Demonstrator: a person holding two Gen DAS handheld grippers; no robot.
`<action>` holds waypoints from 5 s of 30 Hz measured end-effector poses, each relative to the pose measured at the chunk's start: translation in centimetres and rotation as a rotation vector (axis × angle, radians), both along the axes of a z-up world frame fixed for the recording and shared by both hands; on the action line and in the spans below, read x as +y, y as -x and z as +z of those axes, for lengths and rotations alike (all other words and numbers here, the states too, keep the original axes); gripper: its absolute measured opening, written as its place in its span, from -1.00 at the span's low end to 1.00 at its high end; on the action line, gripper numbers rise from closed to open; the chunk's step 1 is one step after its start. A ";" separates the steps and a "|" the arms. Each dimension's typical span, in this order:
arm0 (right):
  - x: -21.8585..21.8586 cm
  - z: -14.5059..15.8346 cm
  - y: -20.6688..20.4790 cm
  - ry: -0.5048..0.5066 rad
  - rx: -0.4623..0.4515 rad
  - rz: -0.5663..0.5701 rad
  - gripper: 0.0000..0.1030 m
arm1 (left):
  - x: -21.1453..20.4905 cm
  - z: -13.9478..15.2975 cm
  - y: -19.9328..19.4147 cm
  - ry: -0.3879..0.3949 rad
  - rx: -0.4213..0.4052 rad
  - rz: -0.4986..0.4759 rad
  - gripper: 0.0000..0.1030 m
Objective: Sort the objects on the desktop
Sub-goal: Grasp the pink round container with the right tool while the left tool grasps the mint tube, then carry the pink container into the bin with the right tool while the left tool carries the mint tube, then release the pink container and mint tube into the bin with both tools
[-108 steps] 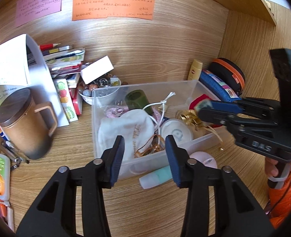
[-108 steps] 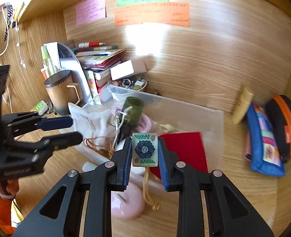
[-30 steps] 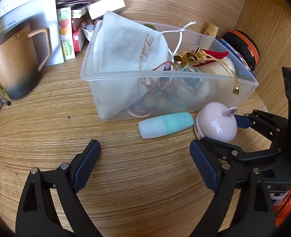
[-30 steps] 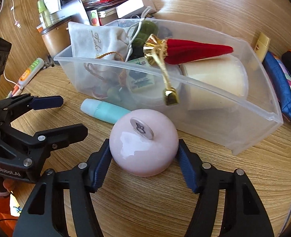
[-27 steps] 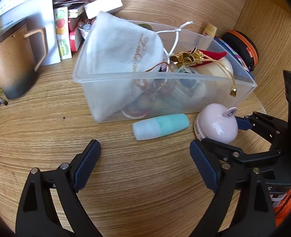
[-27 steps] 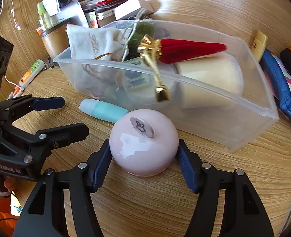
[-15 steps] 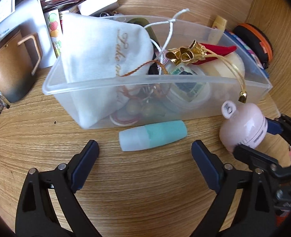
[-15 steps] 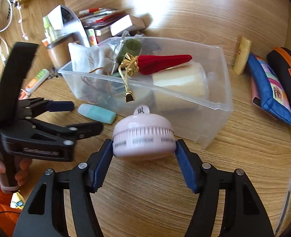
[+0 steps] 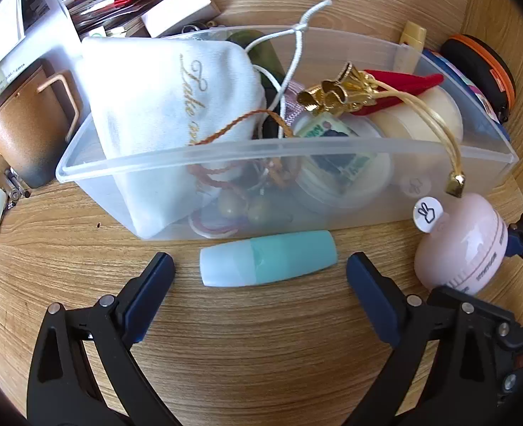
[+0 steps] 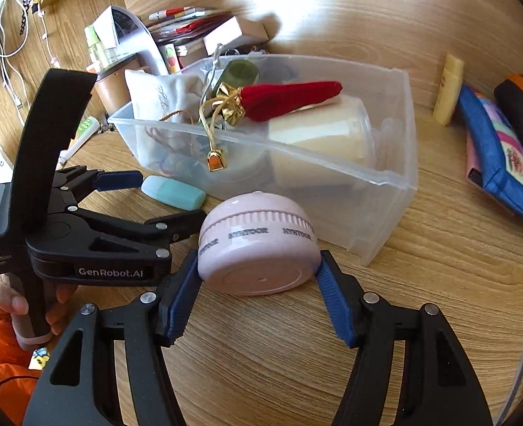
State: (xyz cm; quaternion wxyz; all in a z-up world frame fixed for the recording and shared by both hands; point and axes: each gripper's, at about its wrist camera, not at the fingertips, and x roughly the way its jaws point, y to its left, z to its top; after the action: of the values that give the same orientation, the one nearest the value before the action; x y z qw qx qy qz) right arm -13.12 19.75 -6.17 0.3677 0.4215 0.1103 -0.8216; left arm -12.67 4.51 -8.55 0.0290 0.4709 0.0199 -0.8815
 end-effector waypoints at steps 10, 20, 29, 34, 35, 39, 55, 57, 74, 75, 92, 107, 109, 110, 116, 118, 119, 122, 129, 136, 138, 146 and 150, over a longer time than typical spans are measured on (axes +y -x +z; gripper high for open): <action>-0.8 -0.5 0.3 0.001 0.002 -0.007 0.16 | -0.5 -0.1 -0.2 0.004 0.035 0.000 0.85; -0.7 -0.1 -0.2 0.009 0.031 0.000 0.16 | 0.5 0.4 0.7 0.005 0.053 -0.009 0.54; -0.5 0.4 -0.2 0.023 0.042 -0.004 0.16 | -0.1 0.6 0.2 -0.032 0.069 -0.006 0.41; 0.1 1.1 -0.5 0.041 0.055 -0.018 0.16 | -0.1 1.1 -0.7 -0.038 0.086 -0.016 0.41; 0.2 1.3 -0.6 0.043 0.059 -0.024 0.16 | -0.1 1.2 -0.9 -0.040 0.090 -0.020 0.41; 0.1 1.7 -0.9 0.043 0.072 -0.034 0.16 | -0.3 2.3 -1.6 -0.043 0.122 -0.024 0.41; 0.8 5.0 -2.1 0.088 0.150 -0.070 0.16 | -2.0 6.6 -4.1 -0.027 0.248 -0.063 0.41; 1.0 5.8 -1.9 0.095 0.166 -0.085 0.16 | -2.4 7.0 -4.3 -0.034 0.261 -0.063 0.41; -0.8 8.2 0.8 0.095 0.227 -0.134 0.16 | -6.5 8.6 -3.3 -0.091 0.303 -0.051 0.41; -1.0 8.3 0.9 0.095 0.229 -0.135 0.16 | -6.6 8.7 -3.1 -0.097 0.305 -0.053 0.41; -4.0 9.1 3.9 0.110 0.207 -0.129 0.16 | -6.9 10.4 0.1 -0.132 0.340 -0.093 0.41; -6.3 8.2 7.2 0.064 0.194 -0.132 0.16 | -6.5 9.8 5.5 -0.140 0.301 -0.116 0.41; -6.6 7.8 7.7 0.053 0.192 -0.131 0.16 | -6.5 9.4 6.3 -0.140 0.291 -0.107 0.41; -6.7 7.6 8.0 0.049 0.189 -0.133 0.16 | -6.5 9.2 6.6 -0.147 0.286 -0.104 0.41; -7.4 5.6 9.6 0.015 0.142 -0.145 0.16 | -6.3 7.8 8.4 -0.154 0.243 -0.104 0.41; -7.5 4.9 10.0 0.004 0.128 -0.151 0.16 | -6.4 7.3 8.7 -0.158 0.232 -0.108 0.41; -7.6 4.6 10.2 -0.002 0.126 -0.155 0.16 | -6.4 7.0 8.8 -0.153 0.229 -0.111 0.41; -7.6 4.0 10.6 -0.009 0.113 -0.160 0.16 | -6.3 6.8 8.9 -0.158 0.222 -0.118 0.41; -7.5 3.7 10.8 -0.023 0.115 -0.167 0.16 | -5.5 6.4 9.1 -0.116 0.223 -0.131 0.42; -7.3 4.0 10.7 -0.041 0.141 -0.178 0.25 | -5.4 6.2 9.1 -0.107 0.225 -0.133 0.48; -7.2 4.1 10.7 -0.041 0.148 -0.180 0.27 | -5.4 6.2 9.0 -0.104 0.227 -0.132 0.48; -6.7 4.9 10.0 -0.044 0.191 -0.191 0.42 | -5.7 7.0 8.6 -0.130 0.248 -0.126 0.66; -6.4 5.7 9.7 -0.068 0.220 -0.205 0.60 | -5.8 7.9 7.8 -0.110 0.256 -0.104 0.77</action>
State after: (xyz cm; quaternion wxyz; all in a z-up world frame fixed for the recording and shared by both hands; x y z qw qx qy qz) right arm -22.78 13.34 -0.47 0.2530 0.3500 0.1339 -0.8919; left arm -20.51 -1.26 -0.64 -0.0452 0.3560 0.0474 -0.9322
